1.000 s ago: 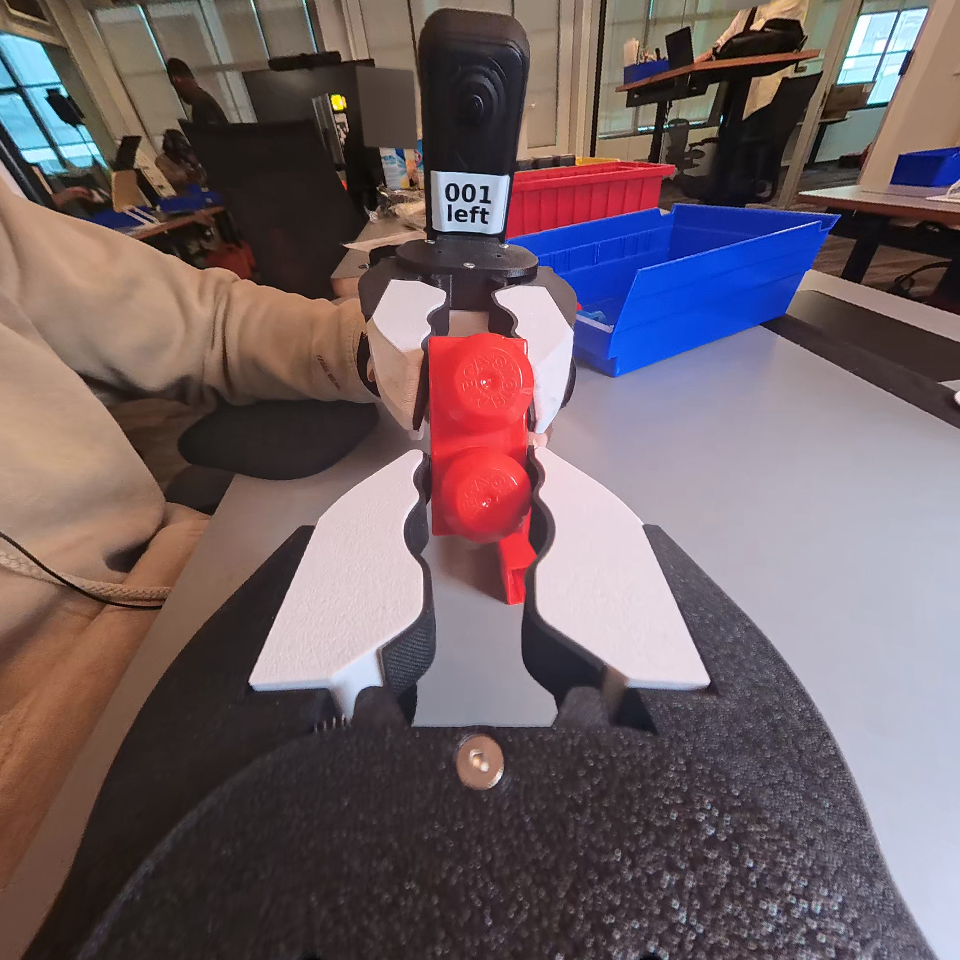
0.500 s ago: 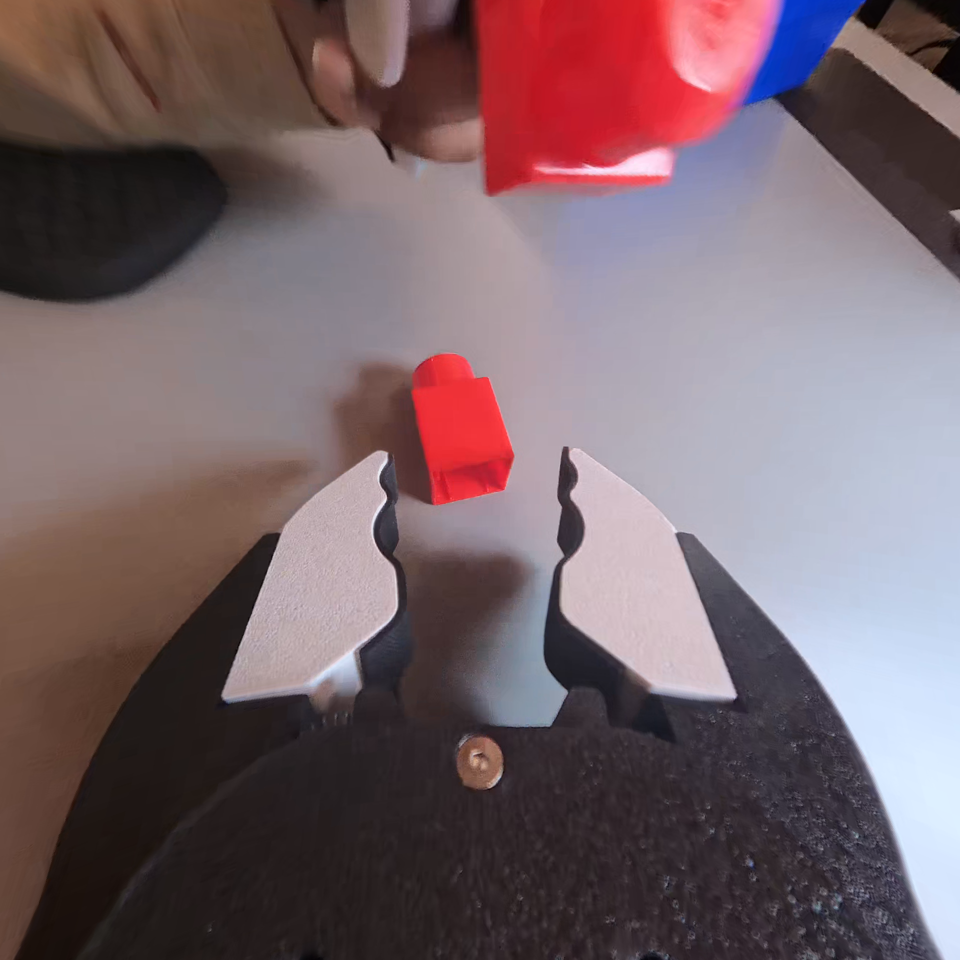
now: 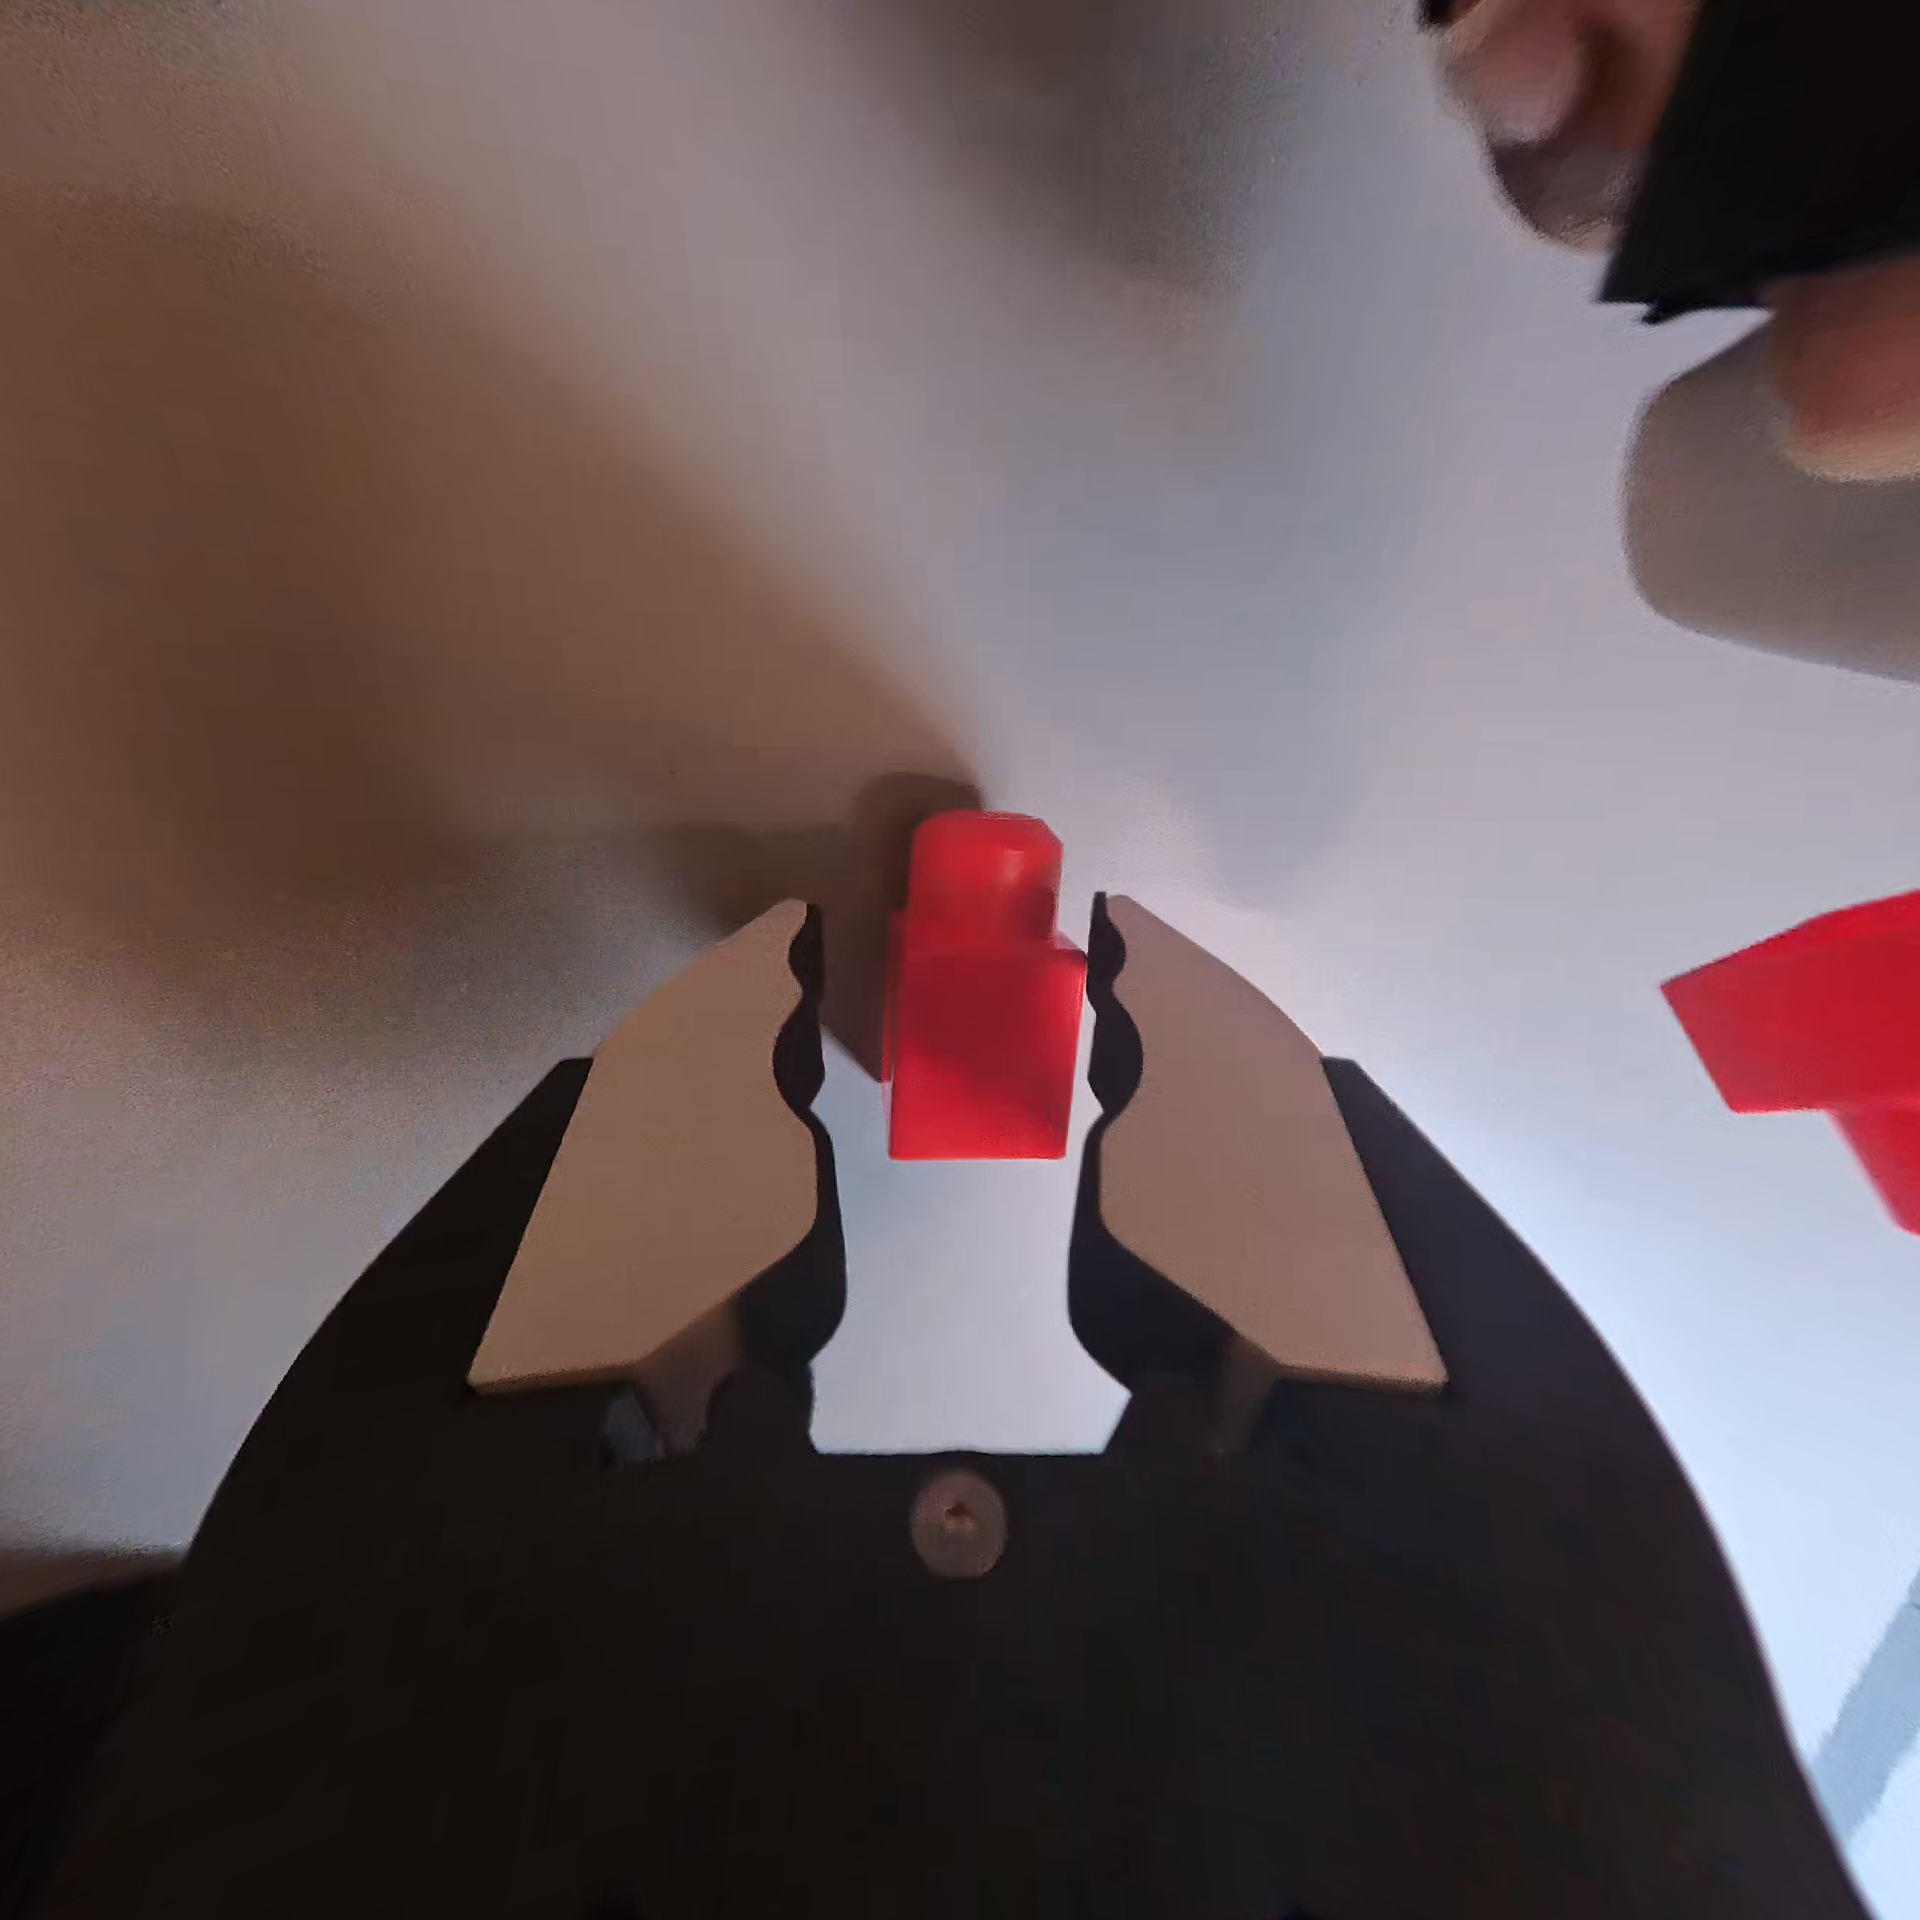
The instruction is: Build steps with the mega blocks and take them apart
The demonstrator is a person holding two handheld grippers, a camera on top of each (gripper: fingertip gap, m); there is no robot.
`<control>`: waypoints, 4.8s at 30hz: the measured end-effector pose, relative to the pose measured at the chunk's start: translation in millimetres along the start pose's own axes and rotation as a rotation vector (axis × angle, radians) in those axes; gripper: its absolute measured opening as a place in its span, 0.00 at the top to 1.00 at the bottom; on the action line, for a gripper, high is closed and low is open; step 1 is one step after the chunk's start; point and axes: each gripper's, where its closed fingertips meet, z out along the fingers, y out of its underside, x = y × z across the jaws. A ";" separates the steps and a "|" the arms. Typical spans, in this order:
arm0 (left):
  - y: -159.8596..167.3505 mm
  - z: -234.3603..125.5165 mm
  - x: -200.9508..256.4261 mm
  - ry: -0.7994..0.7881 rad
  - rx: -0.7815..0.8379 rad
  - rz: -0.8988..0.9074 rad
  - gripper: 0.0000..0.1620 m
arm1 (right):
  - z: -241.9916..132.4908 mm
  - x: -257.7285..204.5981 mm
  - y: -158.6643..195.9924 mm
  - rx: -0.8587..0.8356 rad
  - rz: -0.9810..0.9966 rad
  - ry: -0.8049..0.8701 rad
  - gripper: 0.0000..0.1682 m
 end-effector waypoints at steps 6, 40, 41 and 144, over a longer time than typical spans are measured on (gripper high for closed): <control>2.9 -5.6 -12.5 -0.038 0.000 -0.005 0.78 | 9.0 0.0 0.5 -0.243 -0.030 -0.067 0.73; -92.5 -11.2 93.8 0.327 0.474 -0.296 0.78 | -220.1 67.1 -20.0 1.905 0.764 0.003 0.82; -93.4 -11.0 93.9 0.320 0.478 -0.300 0.78 | -220.4 66.8 -19.7 1.901 0.754 0.018 0.82; -30.5 11.9 97.5 0.250 -0.011 0.012 0.76 | -168.4 41.6 -29.6 1.362 0.455 0.065 0.78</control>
